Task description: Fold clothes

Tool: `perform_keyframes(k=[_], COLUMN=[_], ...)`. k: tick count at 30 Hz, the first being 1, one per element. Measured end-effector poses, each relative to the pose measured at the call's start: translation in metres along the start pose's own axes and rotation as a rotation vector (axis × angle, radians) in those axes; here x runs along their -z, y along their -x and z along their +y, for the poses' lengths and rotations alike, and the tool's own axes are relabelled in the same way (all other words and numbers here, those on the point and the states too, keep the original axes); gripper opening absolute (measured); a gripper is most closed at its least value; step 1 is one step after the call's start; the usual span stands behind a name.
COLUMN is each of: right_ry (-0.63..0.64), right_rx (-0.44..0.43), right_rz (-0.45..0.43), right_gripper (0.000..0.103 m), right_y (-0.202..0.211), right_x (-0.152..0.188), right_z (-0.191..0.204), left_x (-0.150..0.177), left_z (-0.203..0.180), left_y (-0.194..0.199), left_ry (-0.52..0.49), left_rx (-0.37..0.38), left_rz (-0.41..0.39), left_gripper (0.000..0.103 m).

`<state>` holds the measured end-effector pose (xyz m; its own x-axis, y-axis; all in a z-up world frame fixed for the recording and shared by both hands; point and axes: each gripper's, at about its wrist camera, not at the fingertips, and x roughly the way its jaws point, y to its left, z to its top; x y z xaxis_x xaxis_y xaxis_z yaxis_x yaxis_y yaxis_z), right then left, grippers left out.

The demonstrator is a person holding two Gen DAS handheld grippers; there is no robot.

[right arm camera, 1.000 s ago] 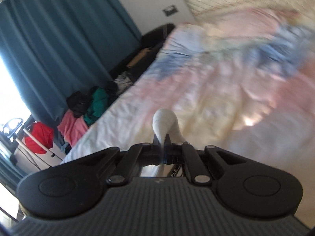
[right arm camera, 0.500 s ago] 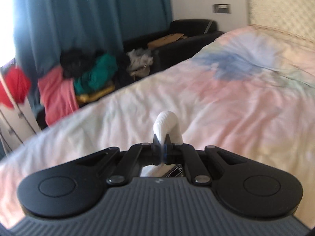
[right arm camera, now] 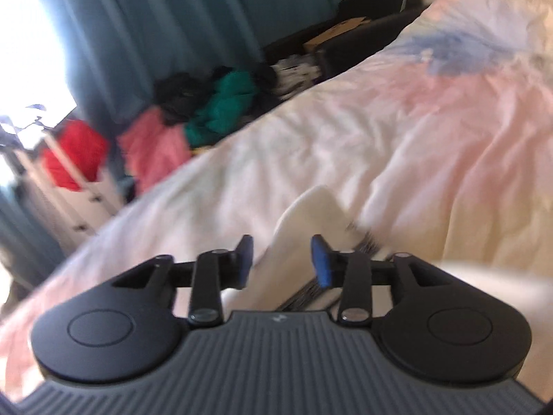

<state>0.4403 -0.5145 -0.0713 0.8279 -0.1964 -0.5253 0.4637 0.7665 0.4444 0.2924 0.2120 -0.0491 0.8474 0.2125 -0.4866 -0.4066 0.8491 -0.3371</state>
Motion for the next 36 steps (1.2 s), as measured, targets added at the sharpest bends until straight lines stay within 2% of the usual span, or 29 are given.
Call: perform_keyframes(k=[3, 5, 6, 8, 11, 13, 16, 18, 20, 24, 26, 27, 30, 33, 35, 36], right_ry=[-0.018, -0.030, -0.048, -0.106, -0.252, -0.318, -0.372, -0.372, -0.374, -0.470, -0.521, -0.540, -0.587, -0.612, -0.649, -0.657], right_rx=[-0.104, -0.169, -0.205, -0.291, -0.443, -0.484, -0.555, -0.553, -0.535, -0.536, -0.534, -0.524, -0.480, -0.366, -0.308, -0.284], right_rz=[0.005, 0.035, 0.055, 0.134, 0.276, 0.404, 0.580, 0.653, 0.657, 0.549, 0.491, 0.459, 0.333, 0.228, 0.183, 0.165], right_gripper=[0.054, 0.064, 0.065, 0.065, 0.067, 0.077, 0.077, 0.077, 0.076, 0.074, 0.072, 0.071, 0.067, 0.051, 0.032, 0.026], right_y=[0.046, 0.075, 0.089, 0.112, 0.139, 0.147, 0.151, 0.145, 0.131, 0.098, 0.085, 0.079, 0.063, 0.045, 0.034, 0.029], right_x=[0.024, 0.043, 0.054, 0.076, 0.119, 0.149, 0.186, 0.205, 0.213, 0.206, 0.192, 0.183, 0.152, 0.131, 0.123, 0.120], right_z=[0.001, 0.004, 0.005, 0.008, 0.009, 0.016, 0.034, 0.049, 0.057, 0.049, 0.040, 0.034, 0.011, -0.016, -0.036, -0.044], left_x=[0.037, 0.053, 0.056, 0.057, 0.059, 0.065, 0.067, 0.066, 0.064, 0.055, 0.048, 0.047, 0.047, 0.044, 0.042, 0.042], left_z=[0.007, 0.011, 0.011, 0.016, 0.032, 0.049, 0.072, 0.082, 0.088, 0.088, 0.087, 0.089, 0.098, 0.104, 0.104, 0.104], left_y=[0.047, 0.063, 0.065, 0.066, 0.064, 0.056, 0.036, 0.022, 0.008, -0.016, -0.026, -0.030, -0.043, -0.049, -0.048, -0.046], left_ry=[0.098, 0.150, 0.154, 0.184, 0.254, 0.347, 0.491, 0.553, 0.589, 0.558, 0.527, 0.530, 0.599, 0.635, 0.617, 0.612], left_rx=[0.086, 0.103, 0.117, 0.151, 0.213, 0.243, 0.291, 0.315, 0.328, 0.325, 0.312, 0.301, 0.303, 0.301, 0.285, 0.280], left_rz=[-0.015, 0.041, 0.094, 0.170, 0.246, 0.291, 0.309, 0.290, 0.265, 0.205, 0.167, 0.154, 0.143, 0.145, 0.141, 0.140], left_gripper=[0.081, 0.082, 0.082, 0.082, 0.083, 0.083, 0.083, 0.083, 0.082, 0.079, 0.070, 0.062, 0.055, 0.044, 0.031, 0.025])
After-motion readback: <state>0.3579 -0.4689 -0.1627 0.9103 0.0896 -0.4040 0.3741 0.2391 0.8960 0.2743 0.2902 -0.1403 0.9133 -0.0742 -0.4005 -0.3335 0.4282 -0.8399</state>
